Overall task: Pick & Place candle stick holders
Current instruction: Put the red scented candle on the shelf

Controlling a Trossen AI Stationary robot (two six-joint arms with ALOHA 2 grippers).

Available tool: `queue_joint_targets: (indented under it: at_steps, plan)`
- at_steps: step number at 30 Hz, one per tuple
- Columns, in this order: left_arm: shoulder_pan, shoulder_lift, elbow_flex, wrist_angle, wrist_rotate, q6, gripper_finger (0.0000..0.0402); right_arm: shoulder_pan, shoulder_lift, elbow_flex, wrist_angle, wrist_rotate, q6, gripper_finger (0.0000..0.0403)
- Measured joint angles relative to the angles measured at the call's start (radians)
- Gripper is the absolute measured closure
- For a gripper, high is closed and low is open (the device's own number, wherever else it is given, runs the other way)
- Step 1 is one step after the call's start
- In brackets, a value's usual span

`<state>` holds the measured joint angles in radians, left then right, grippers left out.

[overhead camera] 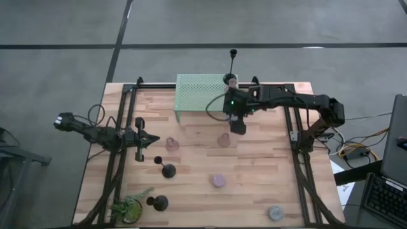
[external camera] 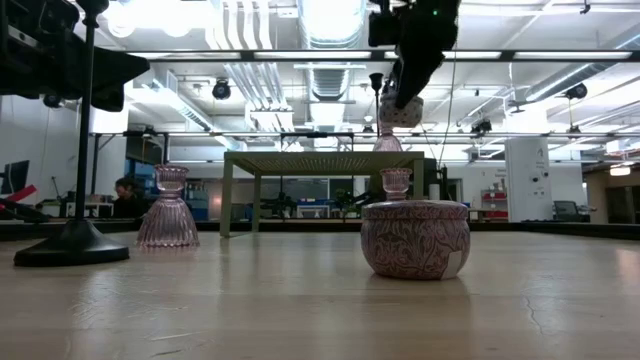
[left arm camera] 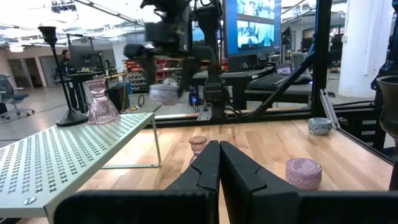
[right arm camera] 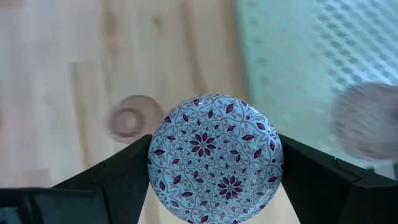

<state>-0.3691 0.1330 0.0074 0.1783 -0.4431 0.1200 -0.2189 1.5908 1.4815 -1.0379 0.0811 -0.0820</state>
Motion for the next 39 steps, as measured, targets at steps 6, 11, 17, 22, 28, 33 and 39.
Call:
queue_joint_targets:
  at_steps: [6, 11, 17, 22, 28, 33, 39]
  plan:
    - [0.0, 0.0, 0.0, 0.0, 0.0, 0.0, 0.0387, -0.077, 0.002, -0.003, 0.004, -0.007, -0.019, 0.0093]
    - [0.0, 0.0, 0.0, 0.0, 0.0, 0.0, 0.0387, -0.12, 0.002, -0.003, 0.033, -0.007, -0.022, 0.0093]
    - [0.0, 0.0, 0.0, 0.0, 0.0, 0.0, 0.0387, -0.134, 0.002, -0.003, 0.073, -0.008, -0.016, 0.0099]
    - [0.0, 0.0, 0.0, 0.0, 0.0, 0.0, 0.0387, -0.138, 0.002, -0.015, 0.077, -0.007, 0.019, 0.0092]
    - [0.0, 0.0, 0.0, 0.0, 0.0, 0.0, 0.0387, -0.146, 0.004, -0.028, 0.084, -0.002, 0.019, 0.0096]
    - [0.0, 0.0, 0.0, 0.0, 0.0, 0.0, 0.0387, -0.157, 0.004, -0.031, 0.09, 0.001, 0.018, 0.0098]
    - [0.0, 0.0, 0.0, 0.0, 0.0, 0.0, 0.0387, -0.174, 0.004, -0.038, 0.103, 0.001, 0.019, 0.0091]
